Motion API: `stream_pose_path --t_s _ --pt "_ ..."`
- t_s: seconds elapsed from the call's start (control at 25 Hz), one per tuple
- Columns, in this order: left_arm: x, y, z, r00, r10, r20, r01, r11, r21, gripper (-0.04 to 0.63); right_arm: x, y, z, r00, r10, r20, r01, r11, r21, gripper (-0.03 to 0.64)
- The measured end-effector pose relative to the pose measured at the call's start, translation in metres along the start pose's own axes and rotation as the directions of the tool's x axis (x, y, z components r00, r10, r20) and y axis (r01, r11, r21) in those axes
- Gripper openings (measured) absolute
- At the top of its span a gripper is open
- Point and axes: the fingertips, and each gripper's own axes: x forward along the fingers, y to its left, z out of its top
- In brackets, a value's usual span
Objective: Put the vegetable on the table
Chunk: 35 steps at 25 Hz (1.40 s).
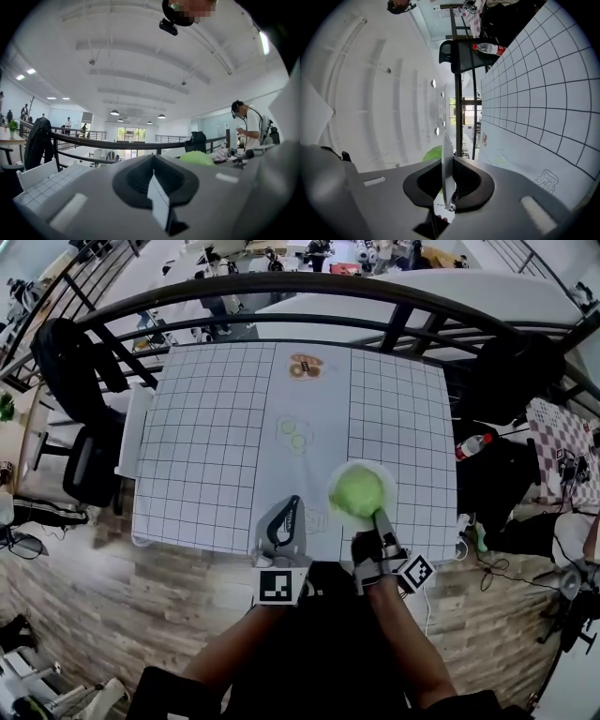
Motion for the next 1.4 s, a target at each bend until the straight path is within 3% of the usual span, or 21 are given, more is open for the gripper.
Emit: stream_pose_path --t_s 0.24,0.56,1.0,1.2,1.4 --pt "0.019 0.004 -0.002 1.000 0.028 -0.004 -0.028 1.000 -0.006 0.008 0.027 -0.025 0.016 0.998 0.005 -0.061 -0.007 0.999 -0.042 0.034" --pt "0.033 0.014 0.000 0.996 0.084 -0.018 -0.084 0.996 0.007 0.008 0.059 -0.067 0.025 0.995 -0.014 -0.101 0.012 1.000 -0.024 0.034" --pt "0.067 0.019 0.001 0.995 0.097 -0.031 -0.097 0.995 0.023 0.008 0.096 -0.129 0.049 0.992 -0.057 -0.116 0.053 0.998 -0.033 0.034" --pt "0.076 0.017 0.013 0.995 0.093 -0.023 -0.094 0.995 -0.028 0.008 0.105 -0.159 0.055 0.987 -0.089 -0.132 0.085 0.996 -0.029 0.034" --pt "0.088 0.014 0.015 0.996 0.089 -0.002 -0.089 0.996 0.000 0.008 0.112 -0.188 0.053 0.982 -0.129 -0.140 0.130 0.992 -0.004 0.034"
